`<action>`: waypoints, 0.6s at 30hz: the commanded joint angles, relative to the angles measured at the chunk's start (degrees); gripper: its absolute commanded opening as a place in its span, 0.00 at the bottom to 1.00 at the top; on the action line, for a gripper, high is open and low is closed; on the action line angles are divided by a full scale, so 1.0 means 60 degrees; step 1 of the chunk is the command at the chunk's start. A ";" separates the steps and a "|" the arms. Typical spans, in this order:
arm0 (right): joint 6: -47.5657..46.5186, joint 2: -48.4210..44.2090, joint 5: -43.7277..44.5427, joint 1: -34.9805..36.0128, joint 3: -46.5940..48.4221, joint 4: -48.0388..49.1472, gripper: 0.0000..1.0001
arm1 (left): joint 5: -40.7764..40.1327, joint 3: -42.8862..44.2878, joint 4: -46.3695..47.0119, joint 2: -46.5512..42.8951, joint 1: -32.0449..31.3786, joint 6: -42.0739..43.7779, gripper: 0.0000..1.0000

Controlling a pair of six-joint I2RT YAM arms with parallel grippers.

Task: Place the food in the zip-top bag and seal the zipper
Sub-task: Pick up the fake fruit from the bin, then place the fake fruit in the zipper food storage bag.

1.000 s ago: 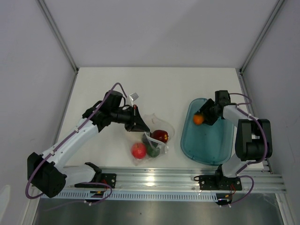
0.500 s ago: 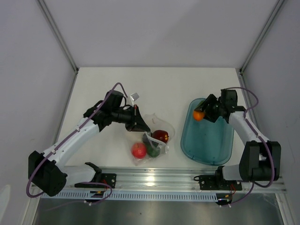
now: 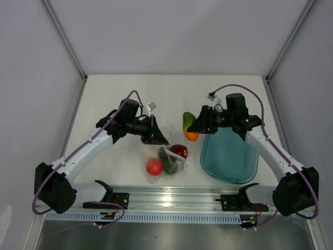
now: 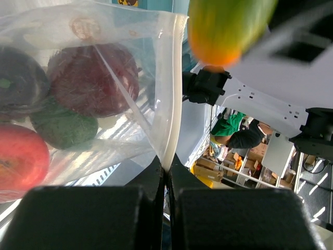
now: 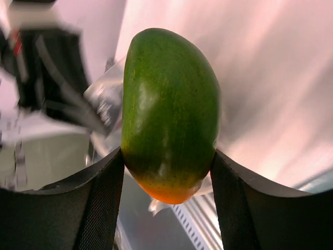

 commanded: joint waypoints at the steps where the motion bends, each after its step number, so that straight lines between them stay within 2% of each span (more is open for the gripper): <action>1: -0.0815 -0.0151 -0.1604 0.0928 0.0562 0.0106 0.15 | 0.0257 0.0518 0.0168 0.0090 -0.0036 -0.0011 0.01; 9: -0.1562 -0.0121 -0.2836 0.1488 0.0533 -0.0246 0.16 | 0.0286 0.0577 0.0080 0.0251 -0.0036 0.0077 0.01; 18: -0.2470 0.0859 -0.2135 0.2804 0.0869 -0.1344 0.18 | 0.0330 0.0855 0.0065 0.0441 -0.0036 0.0121 0.01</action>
